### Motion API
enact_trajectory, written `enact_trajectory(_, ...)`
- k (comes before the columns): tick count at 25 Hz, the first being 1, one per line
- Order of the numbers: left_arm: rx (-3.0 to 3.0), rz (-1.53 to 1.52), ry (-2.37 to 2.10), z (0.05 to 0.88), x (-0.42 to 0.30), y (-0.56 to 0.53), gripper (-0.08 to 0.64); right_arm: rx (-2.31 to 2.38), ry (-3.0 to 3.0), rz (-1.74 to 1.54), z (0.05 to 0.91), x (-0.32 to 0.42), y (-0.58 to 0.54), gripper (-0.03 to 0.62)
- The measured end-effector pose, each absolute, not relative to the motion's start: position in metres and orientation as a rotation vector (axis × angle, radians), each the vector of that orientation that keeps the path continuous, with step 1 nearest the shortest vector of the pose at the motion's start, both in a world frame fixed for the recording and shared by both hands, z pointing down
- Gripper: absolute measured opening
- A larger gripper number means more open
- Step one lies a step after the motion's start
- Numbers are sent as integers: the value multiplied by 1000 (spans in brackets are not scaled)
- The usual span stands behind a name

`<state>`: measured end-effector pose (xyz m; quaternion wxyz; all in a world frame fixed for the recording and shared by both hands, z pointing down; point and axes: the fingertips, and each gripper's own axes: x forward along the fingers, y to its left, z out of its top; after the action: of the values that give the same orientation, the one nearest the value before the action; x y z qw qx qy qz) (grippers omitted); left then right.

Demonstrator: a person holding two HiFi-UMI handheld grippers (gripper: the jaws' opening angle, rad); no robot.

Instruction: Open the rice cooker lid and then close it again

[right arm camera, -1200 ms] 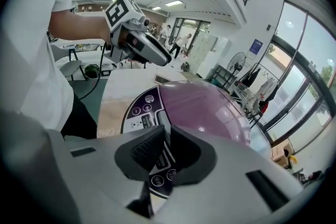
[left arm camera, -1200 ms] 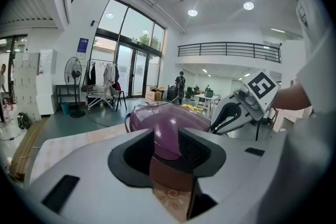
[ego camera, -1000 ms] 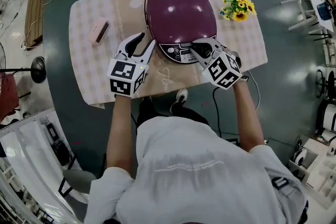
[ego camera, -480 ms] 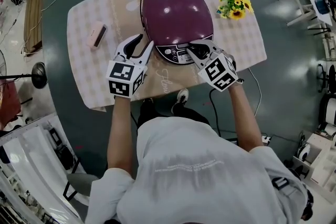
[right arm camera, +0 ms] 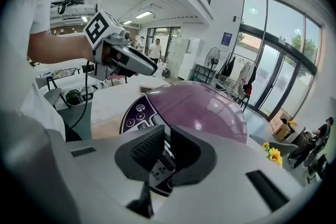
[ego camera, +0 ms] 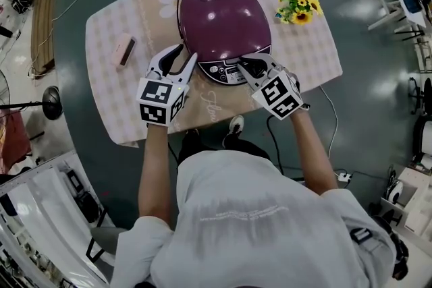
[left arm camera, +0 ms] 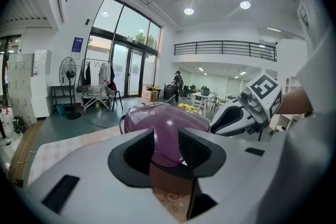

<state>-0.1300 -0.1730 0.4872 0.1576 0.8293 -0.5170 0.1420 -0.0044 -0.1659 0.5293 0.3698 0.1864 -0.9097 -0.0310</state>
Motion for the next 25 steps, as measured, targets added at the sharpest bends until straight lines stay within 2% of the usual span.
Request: enact_trajectory(25, 2469, 430, -1485, 456, -128, -195, 156, 574, -2375, -16, 534, -1, -167, 44)
